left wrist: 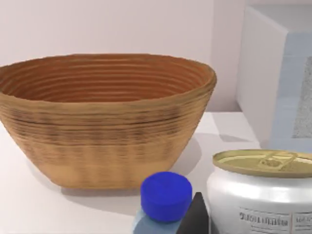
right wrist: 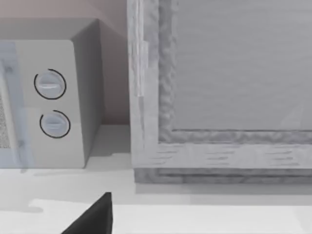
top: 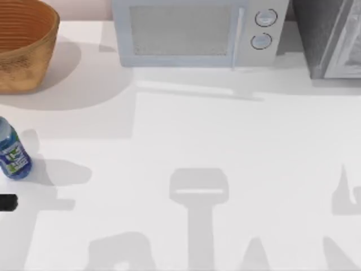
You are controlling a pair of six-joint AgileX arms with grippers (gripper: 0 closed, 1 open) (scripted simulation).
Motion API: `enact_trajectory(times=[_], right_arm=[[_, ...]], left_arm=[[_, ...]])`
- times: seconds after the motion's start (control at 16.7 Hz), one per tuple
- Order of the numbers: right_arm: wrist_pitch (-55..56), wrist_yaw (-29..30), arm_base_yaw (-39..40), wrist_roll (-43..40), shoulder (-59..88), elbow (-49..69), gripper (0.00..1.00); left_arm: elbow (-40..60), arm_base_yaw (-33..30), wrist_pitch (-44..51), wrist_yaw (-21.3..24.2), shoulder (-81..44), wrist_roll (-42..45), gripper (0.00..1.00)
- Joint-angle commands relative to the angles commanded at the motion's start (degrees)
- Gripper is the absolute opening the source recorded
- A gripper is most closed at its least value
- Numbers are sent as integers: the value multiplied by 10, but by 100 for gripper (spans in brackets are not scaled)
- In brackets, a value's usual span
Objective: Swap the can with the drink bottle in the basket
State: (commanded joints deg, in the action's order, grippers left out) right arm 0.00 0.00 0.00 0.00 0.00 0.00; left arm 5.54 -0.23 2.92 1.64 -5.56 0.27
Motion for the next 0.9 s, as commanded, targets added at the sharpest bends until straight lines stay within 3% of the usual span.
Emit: enact_trajectory(times=[0.18,0.6,0.9], right_arm=[[0,0,0,0,0,0,100],[0,0,0,0,0,0,100],[0,0,0,0,0,0,100]], left_arm=[[-50,2,-26,-15,50,-2,0],[-55,2,-28,-16,53,-2,0],[-45,-1,-45,2,-21,-2,0]])
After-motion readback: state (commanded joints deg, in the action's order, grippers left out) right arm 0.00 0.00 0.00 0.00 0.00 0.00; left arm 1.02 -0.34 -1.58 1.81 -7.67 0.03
